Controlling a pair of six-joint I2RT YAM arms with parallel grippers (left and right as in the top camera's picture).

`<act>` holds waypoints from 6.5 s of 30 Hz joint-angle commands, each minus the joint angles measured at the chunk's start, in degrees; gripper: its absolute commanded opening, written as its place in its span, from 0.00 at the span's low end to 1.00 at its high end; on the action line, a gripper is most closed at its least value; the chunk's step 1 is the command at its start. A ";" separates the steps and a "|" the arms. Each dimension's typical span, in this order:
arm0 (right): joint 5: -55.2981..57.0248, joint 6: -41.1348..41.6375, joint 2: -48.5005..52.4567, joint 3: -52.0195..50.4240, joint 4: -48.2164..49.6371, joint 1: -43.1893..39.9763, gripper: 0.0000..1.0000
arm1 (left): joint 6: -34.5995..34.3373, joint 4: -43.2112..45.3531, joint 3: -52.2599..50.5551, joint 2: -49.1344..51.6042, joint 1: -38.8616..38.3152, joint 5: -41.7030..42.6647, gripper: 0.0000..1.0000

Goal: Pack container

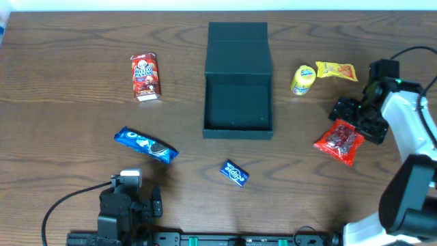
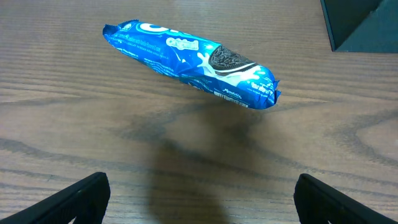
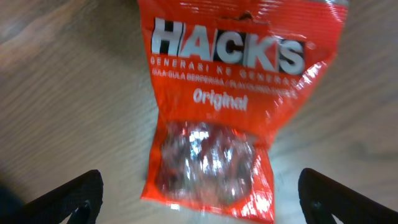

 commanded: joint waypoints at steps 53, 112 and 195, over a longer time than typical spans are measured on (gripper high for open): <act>2.25 -0.94 2.78 -11.63 10.97 1.40 0.64 | 1.01 -1.27 -1.77 -0.37 0.37 -0.59 0.95; -1.27 7.91 -6.47 16.81 -6.25 42.58 0.13 | 1.01 -1.27 -1.77 -0.37 0.39 -0.59 0.95; 13.51 3.80 -29.88 2.91 -7.41 47.39 0.99 | 1.03 -1.27 -1.77 -0.37 0.39 -0.59 0.95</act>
